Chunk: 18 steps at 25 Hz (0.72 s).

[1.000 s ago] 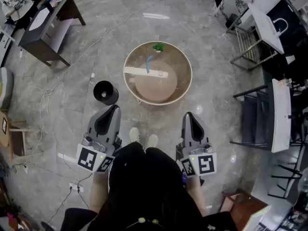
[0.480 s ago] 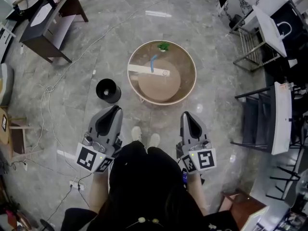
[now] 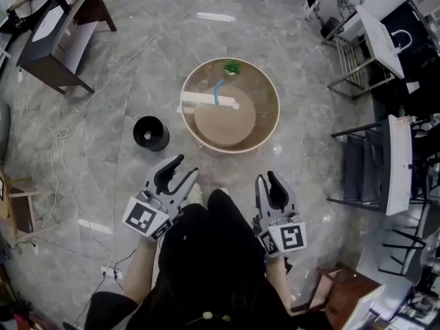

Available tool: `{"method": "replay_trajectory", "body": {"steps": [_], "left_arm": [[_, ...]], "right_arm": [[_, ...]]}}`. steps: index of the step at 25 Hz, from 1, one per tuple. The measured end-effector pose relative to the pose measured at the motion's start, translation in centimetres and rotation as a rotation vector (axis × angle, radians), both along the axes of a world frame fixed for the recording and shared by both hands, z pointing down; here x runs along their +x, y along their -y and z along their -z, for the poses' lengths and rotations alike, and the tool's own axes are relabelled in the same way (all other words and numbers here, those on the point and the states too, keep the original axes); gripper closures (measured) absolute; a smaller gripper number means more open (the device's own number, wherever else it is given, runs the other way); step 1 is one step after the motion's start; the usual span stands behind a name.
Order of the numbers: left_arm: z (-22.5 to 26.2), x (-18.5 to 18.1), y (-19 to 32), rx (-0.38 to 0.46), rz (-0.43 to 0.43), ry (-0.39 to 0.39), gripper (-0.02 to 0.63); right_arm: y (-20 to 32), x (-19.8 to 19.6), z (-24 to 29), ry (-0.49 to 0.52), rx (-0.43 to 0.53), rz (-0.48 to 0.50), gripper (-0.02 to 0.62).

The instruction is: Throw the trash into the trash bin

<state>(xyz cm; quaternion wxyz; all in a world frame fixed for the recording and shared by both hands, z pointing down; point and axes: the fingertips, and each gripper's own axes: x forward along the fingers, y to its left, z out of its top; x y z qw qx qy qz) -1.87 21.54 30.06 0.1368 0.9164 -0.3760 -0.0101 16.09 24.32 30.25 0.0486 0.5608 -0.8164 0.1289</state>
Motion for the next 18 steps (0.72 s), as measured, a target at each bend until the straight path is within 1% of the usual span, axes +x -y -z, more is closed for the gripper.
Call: {"method": "replay_trajectory", "body": {"steps": [4, 9, 11, 15, 18], "left_arm": [[-1.4, 1.1, 1.3, -0.053, -0.030, -0.019, 0.425], [-3.3, 1.8, 4.4, -0.097, -0.035, -0.020, 0.422], [-4.0, 1.5, 6.2, -0.116, -0.008, -0.017, 0.422], [-4.4, 0.9, 10.4, -0.138, 0.087, 0.011, 0.423], [-4.4, 0.4, 13.1, -0.153, 0.167, 0.036, 0.434]], "right_arm": [[0.9, 0.8, -2.2, -0.010, -0.071, -0.015, 0.482], [5.3, 0.5, -5.5, -0.027, -0.144, 0.038, 0.433], [7.5, -0.1, -7.6, -0.053, -0.191, 0.073, 0.417], [13.1, -0.6, -13.0, -0.094, -0.303, 0.134, 0.408], [17.9, -0.5, -18.1, -0.163, -0.387, 0.167, 0.387]]}}
